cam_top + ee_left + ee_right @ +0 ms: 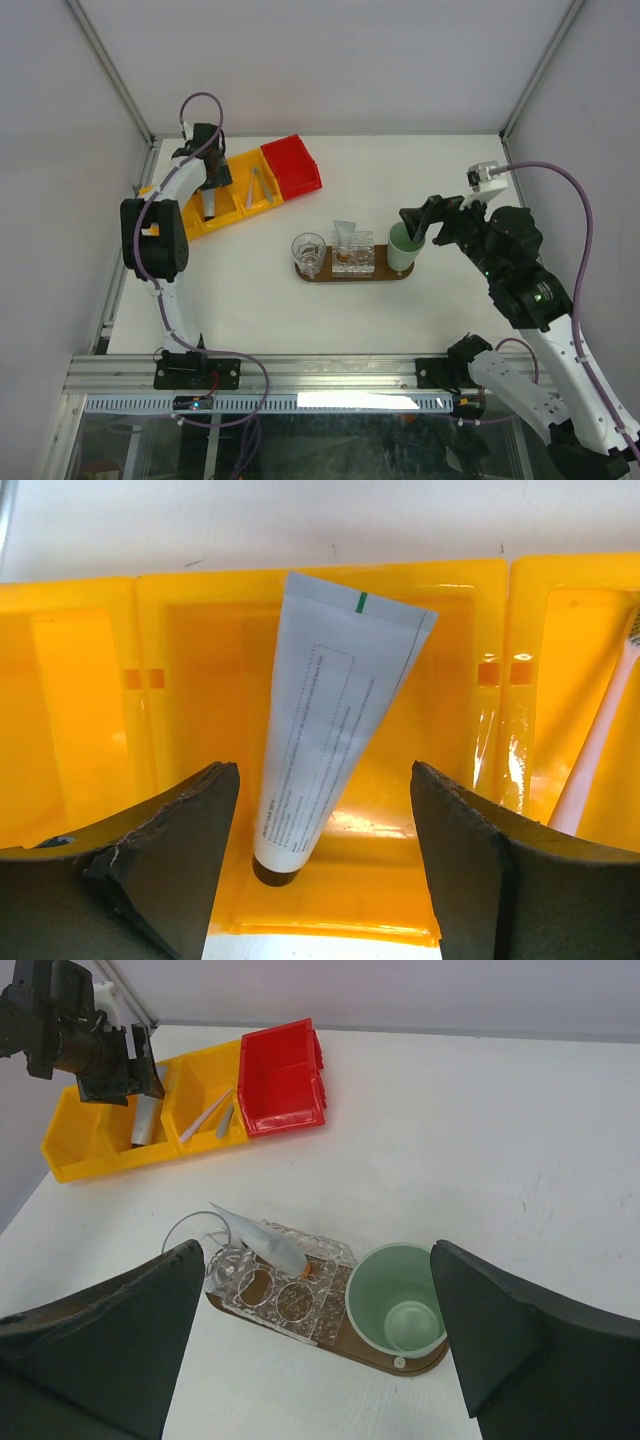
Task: Prepare toiletry sets of a toothbrush and toothpaste on the tray
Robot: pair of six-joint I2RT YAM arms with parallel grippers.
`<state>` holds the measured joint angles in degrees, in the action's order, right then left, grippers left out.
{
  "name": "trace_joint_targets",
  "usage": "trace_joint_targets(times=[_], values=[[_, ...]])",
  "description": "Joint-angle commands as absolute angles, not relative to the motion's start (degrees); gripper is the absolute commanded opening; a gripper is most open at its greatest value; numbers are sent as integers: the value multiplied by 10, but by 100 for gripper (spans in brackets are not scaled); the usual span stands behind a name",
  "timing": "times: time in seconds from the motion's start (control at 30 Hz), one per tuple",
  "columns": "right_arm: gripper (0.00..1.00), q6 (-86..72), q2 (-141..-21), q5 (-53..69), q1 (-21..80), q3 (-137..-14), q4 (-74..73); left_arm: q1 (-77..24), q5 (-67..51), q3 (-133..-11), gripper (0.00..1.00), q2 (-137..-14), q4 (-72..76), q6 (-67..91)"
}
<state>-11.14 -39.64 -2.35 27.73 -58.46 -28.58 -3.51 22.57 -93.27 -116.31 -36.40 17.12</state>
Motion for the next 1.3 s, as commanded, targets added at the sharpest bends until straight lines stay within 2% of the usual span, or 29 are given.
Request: trace_joint_targets(times=[0.0,0.13,0.53,0.87,1.2,1.27], values=[[100,-127,-398,0,279,-596,-258,-24,240,-934,72,-1127,-346,134],[100,-128,-402,3,279,-599,-259,-16,199,-942,71,-1149,-349,132],[100,-138,-403,12,279,-598,-258,-8,175,-971,66,-1209,-358,122],[100,-148,-406,24,279,-596,-257,-8,174,-958,43,-1166,-355,133],[100,-152,-405,23,279,-592,-255,-8,146,-978,17,-1189,-363,131],[100,-152,-406,24,279,-588,-252,-9,144,-979,14,-1185,-365,132]])
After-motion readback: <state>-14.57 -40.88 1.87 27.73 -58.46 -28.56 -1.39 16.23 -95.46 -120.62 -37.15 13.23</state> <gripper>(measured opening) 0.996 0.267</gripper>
